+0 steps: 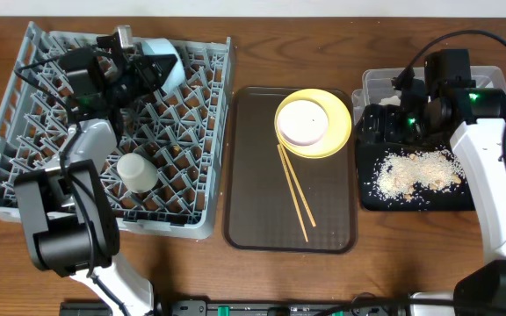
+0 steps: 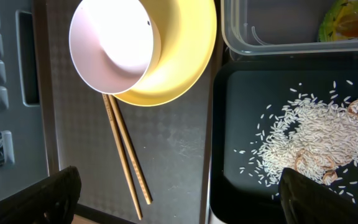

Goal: Sort waste into correct bins and load items into the dishwasher
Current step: 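Carry the blue bowl into the dish rack and release it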

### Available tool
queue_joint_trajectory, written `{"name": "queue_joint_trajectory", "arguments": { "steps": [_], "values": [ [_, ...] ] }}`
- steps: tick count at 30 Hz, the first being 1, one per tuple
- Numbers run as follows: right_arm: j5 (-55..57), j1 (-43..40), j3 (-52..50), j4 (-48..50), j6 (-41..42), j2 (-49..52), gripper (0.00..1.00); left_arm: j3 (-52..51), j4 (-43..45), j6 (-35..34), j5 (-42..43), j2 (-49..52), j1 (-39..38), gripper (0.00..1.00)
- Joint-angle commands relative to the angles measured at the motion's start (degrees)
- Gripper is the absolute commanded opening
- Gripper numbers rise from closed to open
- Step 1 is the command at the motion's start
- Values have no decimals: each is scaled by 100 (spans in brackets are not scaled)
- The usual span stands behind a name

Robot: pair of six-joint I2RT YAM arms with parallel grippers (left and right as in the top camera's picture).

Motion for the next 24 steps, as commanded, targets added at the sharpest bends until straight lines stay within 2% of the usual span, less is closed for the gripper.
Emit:
{"name": "queue_joint_trajectory", "arguments": {
  "steps": [1,5,8,9,10,11,12,14,20,24],
  "values": [
    [-20,-74,90,-4,61,-125,99,105,-24,-68,162,57,63,8],
    [-20,-74,90,-4,61,-125,99,105,-260,-66,160,57,205,8],
    [-20,-74,90,-4,61,-125,99,105,-555,-66,160,57,389,15],
    [-20,-74,90,-4,61,-125,99,103,-697,-66,160,57,446,23],
    [-20,-74,90,-2,61,-125,99,105,-852,-61,160,57,498,36],
    [-17,-74,90,-2,61,-125,99,103,-1012,-17,162,57,560,44],
    [-17,-74,90,0,61,-125,99,103,-1217,48,173,55,623,47],
    [-15,-76,90,4,61,-125,99,105,-1471,205,356,55,737,63],
    [20,-74,90,-2,61,-125,99,103,-1875,319,566,39,1187,85],
    [17,-74,90,-7,61,-125,99,105,-2052,321,562,-15,1449,86]
  ]
}}
